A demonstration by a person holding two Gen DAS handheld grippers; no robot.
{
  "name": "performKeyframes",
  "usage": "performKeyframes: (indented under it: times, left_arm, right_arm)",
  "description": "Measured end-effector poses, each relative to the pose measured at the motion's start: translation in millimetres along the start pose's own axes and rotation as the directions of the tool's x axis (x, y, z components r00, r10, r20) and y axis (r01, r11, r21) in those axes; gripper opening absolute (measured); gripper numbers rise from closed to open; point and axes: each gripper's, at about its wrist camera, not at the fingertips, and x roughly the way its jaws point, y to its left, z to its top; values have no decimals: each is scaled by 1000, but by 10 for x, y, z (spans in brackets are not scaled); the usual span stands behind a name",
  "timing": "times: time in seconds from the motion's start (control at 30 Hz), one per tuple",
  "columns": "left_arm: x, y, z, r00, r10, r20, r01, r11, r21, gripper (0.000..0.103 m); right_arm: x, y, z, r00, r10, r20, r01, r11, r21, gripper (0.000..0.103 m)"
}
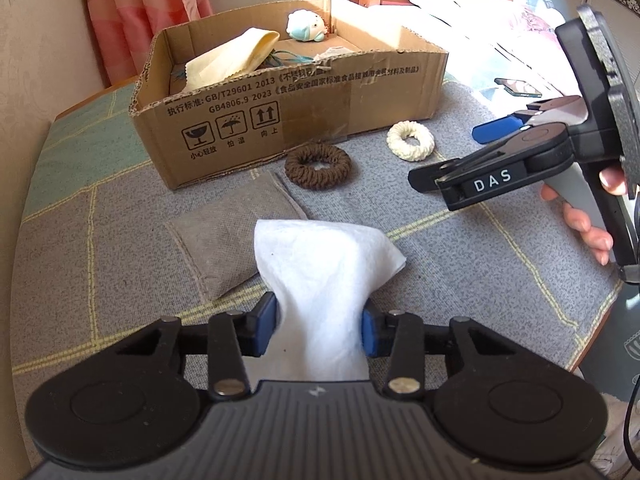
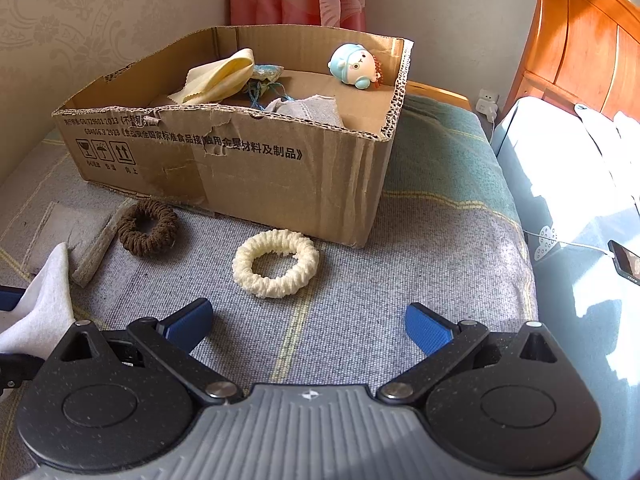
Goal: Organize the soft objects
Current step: 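Lift white cloth with left tool while right tool grasps beige rope ring, then drop white cloth into box with left tool while right tool drops rope ring in box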
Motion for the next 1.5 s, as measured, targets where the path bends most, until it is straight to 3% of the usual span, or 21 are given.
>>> performKeyframes:
  times: [0.1,0.37,0.73,0.8,0.9,1.0,1.2,1.5]
  left_arm:
    - [-32,30,-9,1000,4,7,-3,1000,-23,31]
    - [-168,55,23,999,17,46,-15,999,-47,30]
    - [-220,119,85,998,10,68,-6,998,-61,30]
    - [-232,124,98,997,10,74,-6,998,-57,30]
    - [-256,134,114,997,11,81,-6,998,-55,30]
    - [-286,134,126,997,13,81,-9,999,-50,30]
    - [-389,139,162,995,22,95,-19,999,-35,30]
    - [-620,153,421,986,30,165,-35,999,30,30]
  right_arm:
    - [-8,0,-11,1000,-1,8,1,1000,2,103]
    - [-60,53,-90,998,11,61,-10,1000,-28,103]
    - [-2,121,66,994,58,98,-52,997,-62,77]
    - [-2,129,85,993,59,103,-52,996,-68,65]
    - [-3,145,95,993,65,102,-57,996,-75,59]
    - [-13,132,104,993,67,96,-62,996,-62,46]
    - [-95,121,85,994,74,77,-68,995,-71,39]
    - [-636,119,43,985,109,131,-93,988,-127,39]
